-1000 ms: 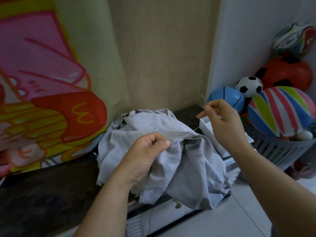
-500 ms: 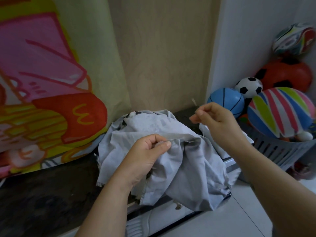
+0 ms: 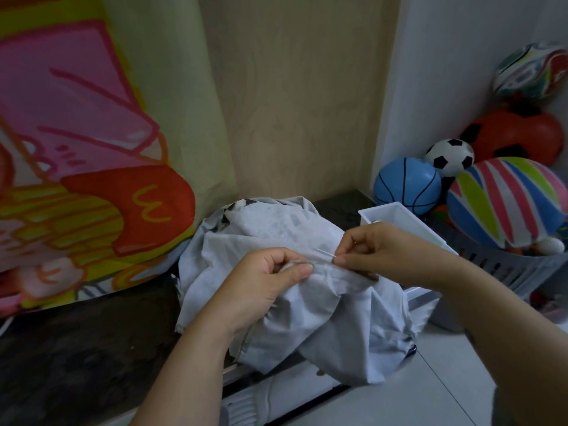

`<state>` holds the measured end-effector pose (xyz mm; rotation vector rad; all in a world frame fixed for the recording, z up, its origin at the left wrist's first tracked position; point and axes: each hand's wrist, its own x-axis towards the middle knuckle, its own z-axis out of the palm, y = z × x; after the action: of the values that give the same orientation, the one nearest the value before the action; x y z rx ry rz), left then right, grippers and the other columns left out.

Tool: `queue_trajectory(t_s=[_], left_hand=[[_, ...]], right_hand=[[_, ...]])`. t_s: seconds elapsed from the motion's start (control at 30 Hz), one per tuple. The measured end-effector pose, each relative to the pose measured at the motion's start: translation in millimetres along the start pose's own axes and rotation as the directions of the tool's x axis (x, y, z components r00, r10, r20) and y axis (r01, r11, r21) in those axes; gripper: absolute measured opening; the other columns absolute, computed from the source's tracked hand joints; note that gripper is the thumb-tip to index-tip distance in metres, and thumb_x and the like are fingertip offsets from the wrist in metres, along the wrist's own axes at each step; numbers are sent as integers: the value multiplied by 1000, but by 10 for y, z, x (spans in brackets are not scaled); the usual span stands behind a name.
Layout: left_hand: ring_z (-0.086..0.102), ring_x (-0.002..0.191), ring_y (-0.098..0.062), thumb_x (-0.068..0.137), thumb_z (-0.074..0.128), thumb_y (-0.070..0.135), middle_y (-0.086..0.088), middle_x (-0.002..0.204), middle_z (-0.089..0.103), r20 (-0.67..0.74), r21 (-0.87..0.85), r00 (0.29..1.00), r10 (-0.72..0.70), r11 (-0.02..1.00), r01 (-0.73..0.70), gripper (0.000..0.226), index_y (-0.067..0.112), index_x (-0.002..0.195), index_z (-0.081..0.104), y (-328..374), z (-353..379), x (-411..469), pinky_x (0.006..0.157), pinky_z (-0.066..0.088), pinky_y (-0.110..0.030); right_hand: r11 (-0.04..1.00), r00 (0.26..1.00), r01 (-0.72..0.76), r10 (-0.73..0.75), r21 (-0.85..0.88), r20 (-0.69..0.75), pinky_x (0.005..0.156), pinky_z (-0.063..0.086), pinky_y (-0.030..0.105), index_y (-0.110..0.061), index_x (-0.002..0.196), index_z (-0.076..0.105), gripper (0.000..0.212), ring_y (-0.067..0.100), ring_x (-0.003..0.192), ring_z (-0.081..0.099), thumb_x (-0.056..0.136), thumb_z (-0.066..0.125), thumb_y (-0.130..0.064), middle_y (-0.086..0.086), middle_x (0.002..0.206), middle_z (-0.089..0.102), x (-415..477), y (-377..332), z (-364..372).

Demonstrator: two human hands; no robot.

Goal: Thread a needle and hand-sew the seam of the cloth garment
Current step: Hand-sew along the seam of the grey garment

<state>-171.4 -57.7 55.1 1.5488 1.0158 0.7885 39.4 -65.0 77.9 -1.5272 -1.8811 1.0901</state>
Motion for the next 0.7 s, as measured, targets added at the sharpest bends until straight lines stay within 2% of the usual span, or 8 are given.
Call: queue_trajectory(t_s=[0.07,0.17,0.27,0.37,0.5,0.57,0.7], left_hand=[[67,76,-1,85,66,17,9,77,73,7,-2,1000,0,1000,0,7,19,83,72,16,7,-12,68,49,-12],[68,78,-4,85,65,17,7,79,74,6,-18,1000,-4,1000,4,8,20,82,72,25,-1,-17,69,50,-13],[68,81,-7,85,66,20,6,81,74,-4,-8,1000,-9,1000,9,11,24,79,73,19,-8,-14,72,49,-17],[69,85,-9,85,66,24,5,83,74,-17,-2,1000,-18,1000,18,9,24,79,73,8,-20,-9,75,50,-21],[69,84,-11,86,66,23,3,84,75,-6,1,1000,-22,1000,22,9,22,81,73,12,-18,-8,76,51,-23],[69,82,-10,85,66,24,3,82,74,4,-18,1000,-29,999,29,9,22,80,73,18,-10,-12,73,51,-21],[69,81,-8,84,65,26,4,83,74,25,-39,999,-33,999,34,9,23,80,73,24,-1,-17,70,50,-17]], right_hand=[[996,998,7,-12,-88,-57,79,51,16,-29,83,69,8,1,78,65,87,64,-25,-8,85,72,30,15,3],[958,995,13,-40,-288,-88,78,49,15,-39,81,66,16,1,83,60,88,63,-25,-17,89,67,49,-23,23],[934,997,37,-57,-355,-45,69,47,13,-44,78,63,25,5,80,57,89,62,-22,-18,87,64,37,-59,22],[925,996,59,-77,-375,-34,71,47,14,-47,77,62,29,4,81,57,89,61,-20,-20,84,64,27,-68,6],[930,993,99,-114,-355,-23,76,42,5,-33,88,71,22,-11,82,53,89,61,-13,-22,83,63,22,-84,19],[934,993,98,-116,-343,-32,80,43,7,-27,92,73,21,-6,84,57,89,60,-11,-17,89,67,20,-89,27],[935,994,84,-104,-345,-41,83,46,10,-27,95,73,22,2,88,62,91,58,-11,-12,96,70,23,-80,42]])
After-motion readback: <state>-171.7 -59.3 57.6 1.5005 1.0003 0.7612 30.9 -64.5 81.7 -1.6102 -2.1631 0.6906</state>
